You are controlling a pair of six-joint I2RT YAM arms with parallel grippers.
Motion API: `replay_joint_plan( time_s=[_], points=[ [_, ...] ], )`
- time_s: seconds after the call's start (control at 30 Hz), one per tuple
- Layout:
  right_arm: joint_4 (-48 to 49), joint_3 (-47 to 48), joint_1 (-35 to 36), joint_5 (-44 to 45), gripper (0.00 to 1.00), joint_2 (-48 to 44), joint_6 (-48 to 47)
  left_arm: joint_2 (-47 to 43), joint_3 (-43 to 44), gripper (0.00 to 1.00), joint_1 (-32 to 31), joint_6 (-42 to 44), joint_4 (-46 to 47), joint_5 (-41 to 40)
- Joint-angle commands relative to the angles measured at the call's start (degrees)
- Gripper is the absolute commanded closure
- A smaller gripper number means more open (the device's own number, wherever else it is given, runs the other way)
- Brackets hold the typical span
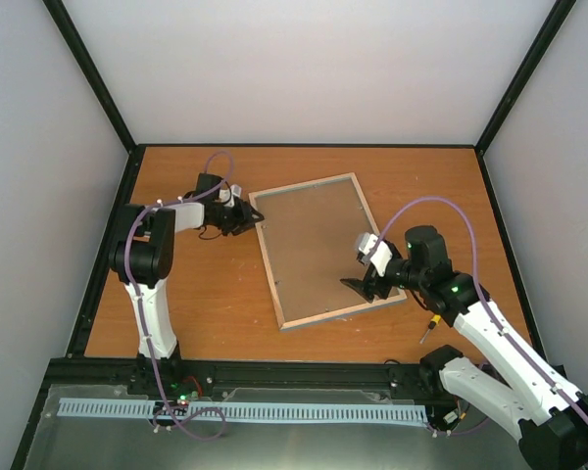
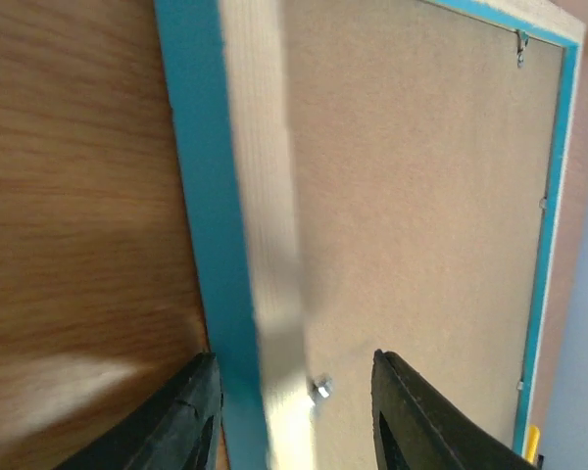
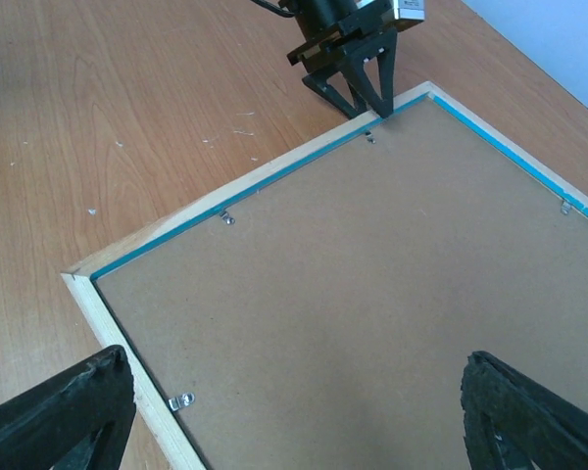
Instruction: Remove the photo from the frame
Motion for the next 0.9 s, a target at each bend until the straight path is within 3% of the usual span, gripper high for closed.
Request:
replay_joint_plan(
  time_s=[0.0, 0.17, 0.3, 0.33, 0.37, 0.4, 0.67, 0.87],
  points=[
    [1.08, -0.68, -0.95, -0.51, 0.11, -0.33, -0.35, -3.97, 1.30, 0.57, 0.60, 2.61, -2.79, -5.47],
    [2.44, -0.91, -1.79, 1.89, 0.10, 0.45, 0.34, -9.94, -0.26, 0.55, 0.62, 4.59, -4.94, -8.63],
    [5.74, -1.77, -3.51, 7.70, 0.01, 0.66, 1.63, -18.10, -3.12, 0.47, 0.31, 5.22, -5.77, -9.92],
    [6.91, -2.26, -4.24, 8.55, 0.00, 0.70, 2.40, -20.48, -3.79, 0.38, -0.21, 5.96, -6.24, -9.54],
    [7.94, -2.52, -5.22, 8.98, 0.00, 0.78, 3.45, -22.91, -4.58, 0.09, -0.48, 6.96, -6.60, -7.98],
    [8.01, -2.50, -6.30, 8.49, 0.00, 0.95, 3.86, -25.72, -5.52, 0.01, -1.21, 7.91, -6.21, -5.01],
    [1.32, 4.17, -9.90, 18.22, 0.00, 10.28, 3.09, -43.09, -7.71, 0.00, -7.57, 18.54, -12.15, -7.89],
    [-3.51, 8.37, -15.15, 19.35, 0.00, 19.05, -1.42, -54.68, -17.72, 0.00, -7.90, 20.45, -4.74, -21.17]
  ],
)
